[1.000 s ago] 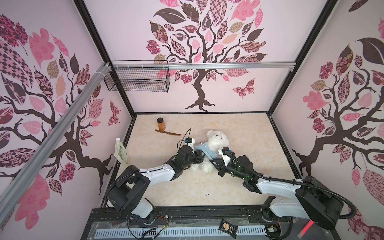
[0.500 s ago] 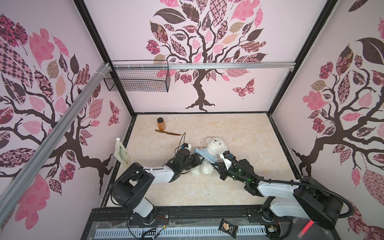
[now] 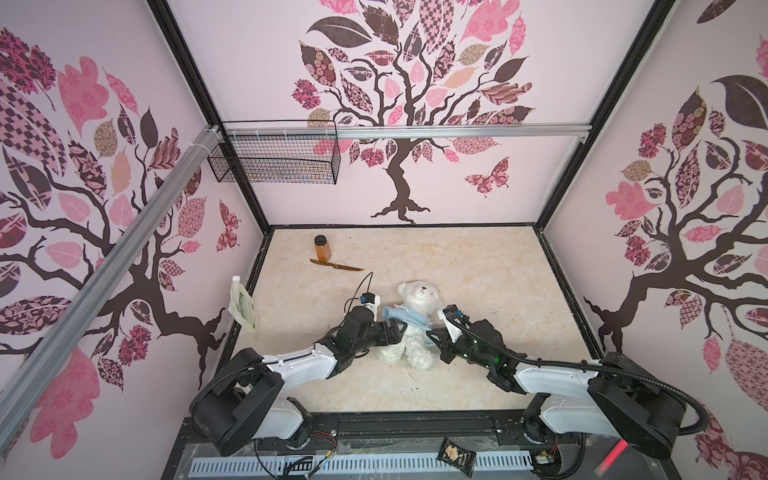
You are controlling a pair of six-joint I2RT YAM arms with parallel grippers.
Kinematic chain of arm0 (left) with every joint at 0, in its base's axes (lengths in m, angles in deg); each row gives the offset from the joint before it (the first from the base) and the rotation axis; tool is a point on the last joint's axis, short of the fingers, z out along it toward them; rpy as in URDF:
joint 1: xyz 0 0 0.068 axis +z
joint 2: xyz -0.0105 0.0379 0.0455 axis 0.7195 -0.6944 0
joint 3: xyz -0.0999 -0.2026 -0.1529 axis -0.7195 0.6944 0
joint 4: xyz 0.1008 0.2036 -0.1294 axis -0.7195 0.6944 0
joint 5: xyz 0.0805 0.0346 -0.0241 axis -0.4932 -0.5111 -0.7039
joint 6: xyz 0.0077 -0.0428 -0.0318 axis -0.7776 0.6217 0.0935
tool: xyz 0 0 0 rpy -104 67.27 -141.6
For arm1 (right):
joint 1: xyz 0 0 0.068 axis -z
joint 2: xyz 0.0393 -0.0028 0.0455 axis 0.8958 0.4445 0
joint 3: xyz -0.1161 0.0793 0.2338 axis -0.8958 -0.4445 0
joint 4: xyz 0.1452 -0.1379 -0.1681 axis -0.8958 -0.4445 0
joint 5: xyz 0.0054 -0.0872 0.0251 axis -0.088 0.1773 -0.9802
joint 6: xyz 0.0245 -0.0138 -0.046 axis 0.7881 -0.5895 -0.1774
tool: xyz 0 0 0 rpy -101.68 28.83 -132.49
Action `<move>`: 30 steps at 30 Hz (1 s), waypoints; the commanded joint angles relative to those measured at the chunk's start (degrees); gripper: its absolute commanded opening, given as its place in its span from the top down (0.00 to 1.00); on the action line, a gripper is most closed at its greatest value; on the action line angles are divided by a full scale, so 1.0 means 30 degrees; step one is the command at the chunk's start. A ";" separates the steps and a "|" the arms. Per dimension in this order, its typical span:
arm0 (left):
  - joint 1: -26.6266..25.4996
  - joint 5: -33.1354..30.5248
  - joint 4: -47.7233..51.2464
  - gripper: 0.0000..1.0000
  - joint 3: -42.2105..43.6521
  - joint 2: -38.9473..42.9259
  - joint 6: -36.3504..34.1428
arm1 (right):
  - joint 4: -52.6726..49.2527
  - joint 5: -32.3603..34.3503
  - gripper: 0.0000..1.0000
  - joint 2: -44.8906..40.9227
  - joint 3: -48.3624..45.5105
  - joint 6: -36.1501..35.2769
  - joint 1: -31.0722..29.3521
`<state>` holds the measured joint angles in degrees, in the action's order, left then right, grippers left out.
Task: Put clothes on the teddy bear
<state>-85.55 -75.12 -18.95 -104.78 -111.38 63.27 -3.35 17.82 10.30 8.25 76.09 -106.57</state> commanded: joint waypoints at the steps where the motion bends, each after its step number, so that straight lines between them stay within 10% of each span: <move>1: 0.0227 -0.0075 0.0751 0.04 0.0684 0.1680 -0.2674 | -0.1585 0.0274 0.98 0.0525 0.0822 -0.0844 0.0019; 19: 0.3211 -0.0842 0.7884 0.11 -0.0750 0.5263 -0.0512 | -0.5484 0.2143 0.50 0.0431 0.3393 -0.5593 -0.1409; 30: 0.3084 0.1231 0.8283 0.33 -0.1109 0.5647 -0.1221 | -0.5606 0.3177 0.61 0.2416 0.5182 -0.6360 -0.2171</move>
<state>-76.08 -73.81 5.95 -106.36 -95.53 60.38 -19.53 25.75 15.87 22.02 58.12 -112.71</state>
